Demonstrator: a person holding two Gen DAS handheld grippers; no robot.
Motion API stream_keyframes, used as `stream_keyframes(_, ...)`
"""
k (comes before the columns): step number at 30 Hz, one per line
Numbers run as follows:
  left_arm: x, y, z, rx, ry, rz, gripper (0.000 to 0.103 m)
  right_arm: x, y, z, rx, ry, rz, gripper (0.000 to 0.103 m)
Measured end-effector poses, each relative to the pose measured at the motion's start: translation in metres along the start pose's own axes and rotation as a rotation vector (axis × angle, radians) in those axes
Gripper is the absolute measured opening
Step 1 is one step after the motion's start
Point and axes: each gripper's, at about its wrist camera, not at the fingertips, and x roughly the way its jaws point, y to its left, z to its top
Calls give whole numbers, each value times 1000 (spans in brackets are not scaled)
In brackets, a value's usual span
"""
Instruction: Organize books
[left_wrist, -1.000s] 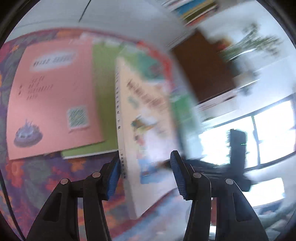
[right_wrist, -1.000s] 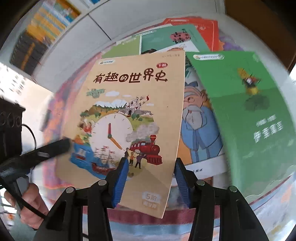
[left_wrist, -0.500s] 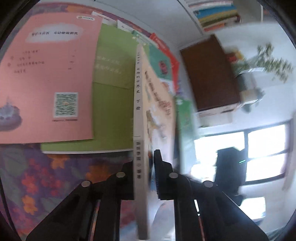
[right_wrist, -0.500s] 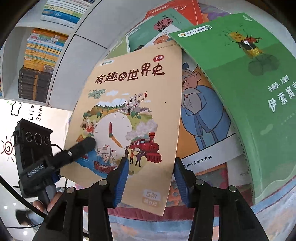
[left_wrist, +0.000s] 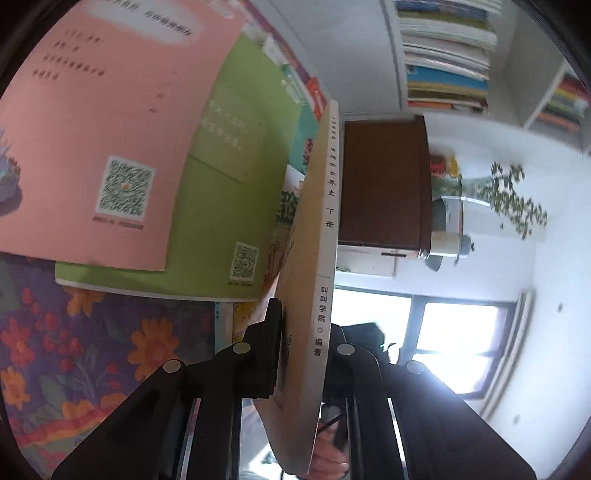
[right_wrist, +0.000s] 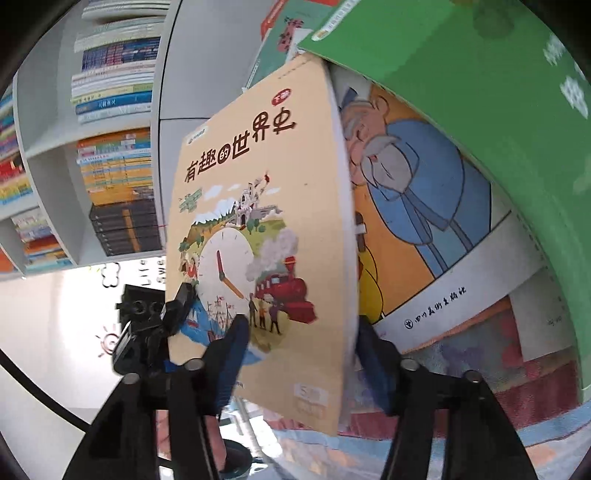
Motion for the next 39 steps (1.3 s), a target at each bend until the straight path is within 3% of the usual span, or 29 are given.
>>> stream_keyframes(4,9,1,0,-51,25,-26,10,4,-12,-10,59,43,48,60)
stream_keyframes(6,14,-2,-2,-81,51,-62,10,1,-11,-10,66,22,79,68)
stream_keyframes(8,14,-3,-2,-85,61,-54,10,-1,-11,-5,74,-2,110,68)
stream_keyframes(10,13,-8,-3,-51,57,7,10,-2,-5,2,69,-28,133,50)
stream_keyframes(12,13,-15,-5,17,46,135,11,-6,6,4,15,-49,74,37)
stream_keyframes(14,14,-23,-11,93,41,224,15,-9,27,0,-88,-67,-36,31)
stream_keyframes(18,6,-46,-31,264,-16,369,21,-9,77,-20,-337,-102,-284,31)
stream_keyframes(20,-5,-58,-42,341,-55,404,25,-8,104,-33,-474,-121,-371,31)
stream_keyframes(23,-36,-67,-56,399,-120,412,26,0,146,-54,-659,-134,-455,31)
stream_keyframes(27,-101,-66,-73,434,-258,469,26,25,179,-84,-805,-87,-447,31)
stream_keyframes(32,-192,-39,-83,349,-423,493,26,81,223,-122,-958,1,-367,31)
stream_keyframes(35,-238,-8,-85,285,-500,548,27,134,239,-140,-1004,79,-322,31)
stream_keyframes(39,-272,38,-78,221,-530,579,27,198,238,-160,-1030,156,-306,31)
